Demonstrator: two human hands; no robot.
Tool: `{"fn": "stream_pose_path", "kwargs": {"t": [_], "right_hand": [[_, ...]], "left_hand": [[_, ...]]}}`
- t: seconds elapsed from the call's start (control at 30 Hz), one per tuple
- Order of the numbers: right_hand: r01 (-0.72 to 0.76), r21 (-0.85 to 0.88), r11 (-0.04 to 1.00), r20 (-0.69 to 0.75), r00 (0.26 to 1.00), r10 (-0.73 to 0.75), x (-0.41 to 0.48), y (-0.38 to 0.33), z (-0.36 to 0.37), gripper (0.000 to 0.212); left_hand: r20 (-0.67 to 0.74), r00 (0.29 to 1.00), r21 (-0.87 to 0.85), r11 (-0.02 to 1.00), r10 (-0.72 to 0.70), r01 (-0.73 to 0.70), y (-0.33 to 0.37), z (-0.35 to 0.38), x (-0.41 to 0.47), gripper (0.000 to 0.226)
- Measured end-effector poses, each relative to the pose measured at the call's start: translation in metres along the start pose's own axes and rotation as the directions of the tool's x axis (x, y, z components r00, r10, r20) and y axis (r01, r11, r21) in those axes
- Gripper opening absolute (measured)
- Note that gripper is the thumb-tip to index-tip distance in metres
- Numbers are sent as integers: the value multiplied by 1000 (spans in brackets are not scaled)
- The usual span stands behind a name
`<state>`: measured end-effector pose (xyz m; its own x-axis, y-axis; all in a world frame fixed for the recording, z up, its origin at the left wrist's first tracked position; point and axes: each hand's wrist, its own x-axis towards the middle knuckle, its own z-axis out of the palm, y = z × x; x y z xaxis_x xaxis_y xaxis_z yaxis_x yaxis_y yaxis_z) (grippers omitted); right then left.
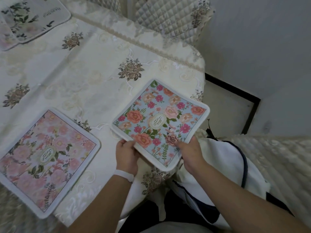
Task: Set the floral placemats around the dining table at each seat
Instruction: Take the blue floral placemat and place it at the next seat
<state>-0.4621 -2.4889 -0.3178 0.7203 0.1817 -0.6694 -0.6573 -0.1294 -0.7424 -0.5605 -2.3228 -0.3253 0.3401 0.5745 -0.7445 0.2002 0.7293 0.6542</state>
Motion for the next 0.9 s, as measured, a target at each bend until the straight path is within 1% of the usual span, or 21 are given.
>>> {"fn": "stream_pose_path", "kwargs": {"t": [0.07,0.13,0.2,0.27,0.33,0.4,0.47,0.53,0.63,0.7,0.77,0.83,0.9], "right_hand": [[-3,-11,1000,32,999,3,4,-7,-11,38],[2,-12,1000,68,998,-1,7,-14,-22,40],[0,-13,1000,97,995,2,9,-20,-34,41],[6,-43,999,141,990,0,9,-26,-44,41],[13,-72,997,194,981,1,9,-32,-53,41],[10,-95,995,244,970,13,11,-36,-61,40],[19,-135,991,263,965,17,16,-39,-66,40],[46,-192,980,227,974,-1,22,-44,-67,36],[104,-324,940,135,989,-63,32,-57,-63,24],[174,-418,892,157,981,-118,38,-66,-57,22],[234,-499,834,200,968,-152,44,-72,-50,22],[268,-569,778,233,959,-160,50,-78,-40,20],[303,-643,703,270,949,-161,56,-84,-28,14]], "left_hand": [[35,999,-58,998,27,-24,25,-1,9,24],[89,996,-50,998,-21,25,52,-2,23,13],[147,985,121,990,-89,72,75,-3,39,13],[184,971,321,943,-153,87,90,-3,55,21],[211,967,489,872,-143,22,98,1,65,24],[239,965,602,796,-109,-59,101,5,70,26],[249,961,642,763,-119,-72,96,7,66,34],[238,968,630,771,-84,-88,89,5,57,37],[221,975,532,839,-4,-116,79,-5,41,40],[196,980,473,872,35,-126,73,-15,30,37],[160,985,418,899,70,-131,66,-25,19,27],[108,990,367,922,91,-125,58,-36,10,22],[58,993,344,932,100,-114,48,-48,3,22]]}}
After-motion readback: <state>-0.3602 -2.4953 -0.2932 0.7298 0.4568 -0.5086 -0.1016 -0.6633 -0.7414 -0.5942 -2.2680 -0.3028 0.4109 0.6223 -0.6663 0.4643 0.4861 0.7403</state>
